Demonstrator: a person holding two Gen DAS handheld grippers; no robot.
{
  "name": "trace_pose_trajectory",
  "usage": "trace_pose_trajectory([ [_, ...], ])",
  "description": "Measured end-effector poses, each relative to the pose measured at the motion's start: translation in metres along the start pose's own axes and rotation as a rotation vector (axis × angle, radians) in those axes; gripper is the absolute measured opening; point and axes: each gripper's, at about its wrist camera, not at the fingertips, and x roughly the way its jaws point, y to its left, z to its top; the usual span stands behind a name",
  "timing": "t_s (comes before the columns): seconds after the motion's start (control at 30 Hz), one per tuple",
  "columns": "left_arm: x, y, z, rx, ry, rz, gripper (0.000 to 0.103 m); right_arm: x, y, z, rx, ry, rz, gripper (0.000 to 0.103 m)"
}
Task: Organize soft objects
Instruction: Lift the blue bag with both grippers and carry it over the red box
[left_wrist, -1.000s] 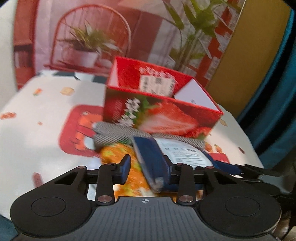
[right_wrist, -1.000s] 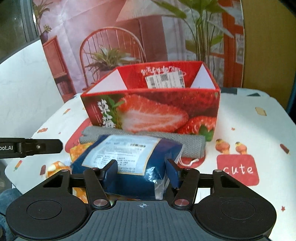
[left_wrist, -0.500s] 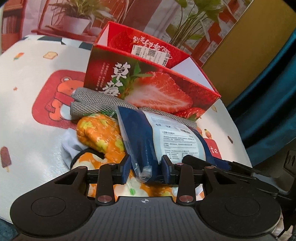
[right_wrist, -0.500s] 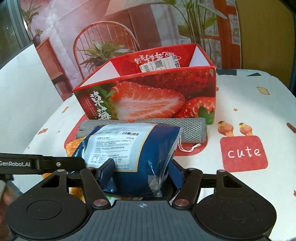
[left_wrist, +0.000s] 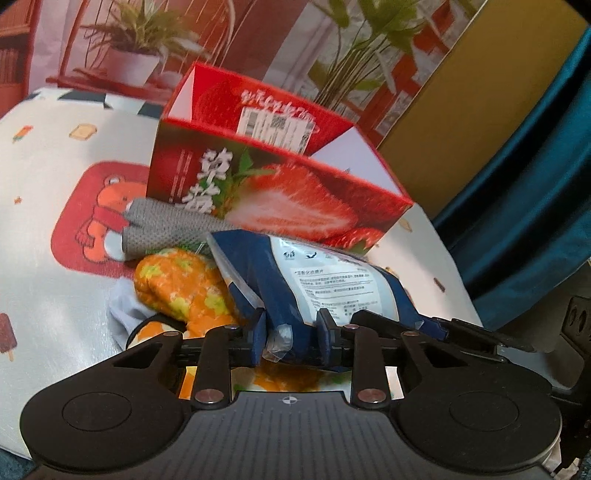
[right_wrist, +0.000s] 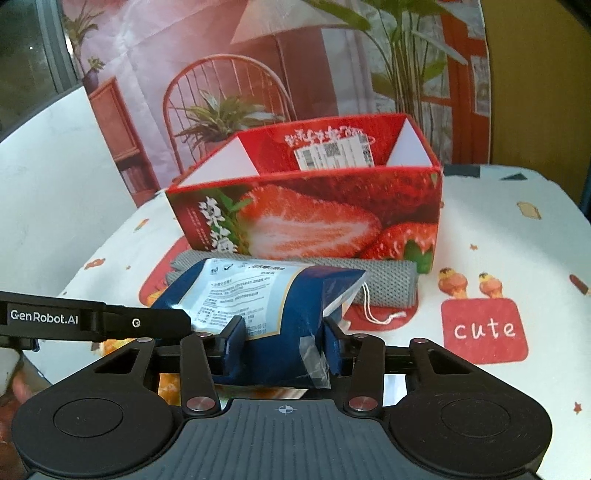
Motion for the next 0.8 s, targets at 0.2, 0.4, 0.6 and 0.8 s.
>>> trace_pose_trajectory([
  [0.2, -0.025, -0.009, 0.001, 0.017, -0.057, -0.006, 0.03, -0.02, 0.01, 0.004, -0.027, -0.049, 0.009, 0.039],
  [0.4, -0.061, -0.02, 0.004, 0.053, -0.147, -0.011, 0.03, -0.051, 0.023, 0.013, -0.066, -0.12, 0.032, 0.039],
  [0.6, -0.086, -0.033, 0.022, 0.095, -0.232, -0.02, 0.03, -0.077, 0.039, 0.038, -0.135, -0.205, 0.044, 0.039],
  [0.8, -0.081, -0.031, 0.046, 0.096, -0.283, -0.042, 0.03, -0.075, 0.043, 0.073, -0.182, -0.246, 0.048, 0.038],
])
